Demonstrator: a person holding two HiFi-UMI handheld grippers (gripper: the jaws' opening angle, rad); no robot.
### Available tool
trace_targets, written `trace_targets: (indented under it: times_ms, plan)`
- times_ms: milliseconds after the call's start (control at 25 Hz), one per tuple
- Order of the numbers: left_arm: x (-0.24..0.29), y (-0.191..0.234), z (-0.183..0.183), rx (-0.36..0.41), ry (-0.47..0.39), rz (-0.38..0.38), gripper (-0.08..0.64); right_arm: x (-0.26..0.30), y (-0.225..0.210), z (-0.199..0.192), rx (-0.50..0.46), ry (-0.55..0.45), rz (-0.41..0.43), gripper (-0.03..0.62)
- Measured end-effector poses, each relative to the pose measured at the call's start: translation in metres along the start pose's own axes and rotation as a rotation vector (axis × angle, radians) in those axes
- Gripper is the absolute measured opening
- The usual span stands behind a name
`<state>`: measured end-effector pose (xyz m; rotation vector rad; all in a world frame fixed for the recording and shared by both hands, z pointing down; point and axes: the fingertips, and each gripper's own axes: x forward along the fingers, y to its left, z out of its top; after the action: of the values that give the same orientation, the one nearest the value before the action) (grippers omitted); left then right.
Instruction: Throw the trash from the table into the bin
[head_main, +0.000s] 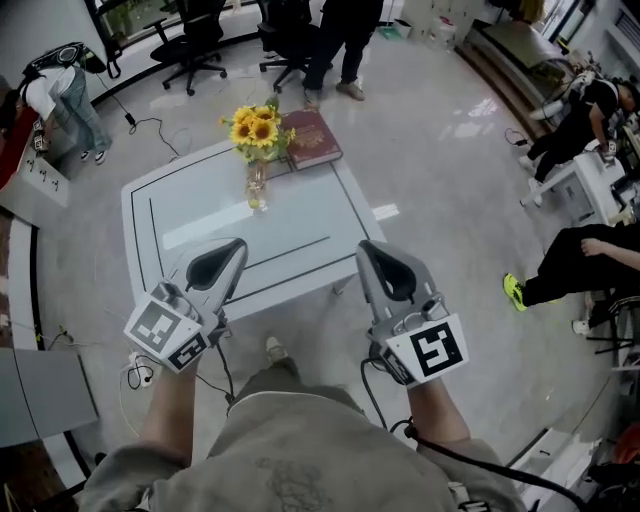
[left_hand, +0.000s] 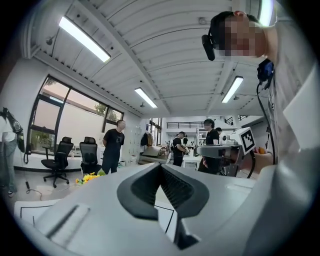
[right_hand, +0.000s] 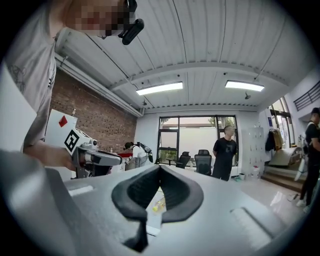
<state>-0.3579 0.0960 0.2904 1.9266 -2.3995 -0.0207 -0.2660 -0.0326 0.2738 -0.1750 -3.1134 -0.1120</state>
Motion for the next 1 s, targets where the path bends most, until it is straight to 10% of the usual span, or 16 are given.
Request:
trace_targets:
  times_ms: [1000]
  plan:
    - [-0.067,0.143,-0.003,-0.018,-0.027,0.086,-0.002,0.181,0.079,0.003,-0.036,0.066,0.108,0.002]
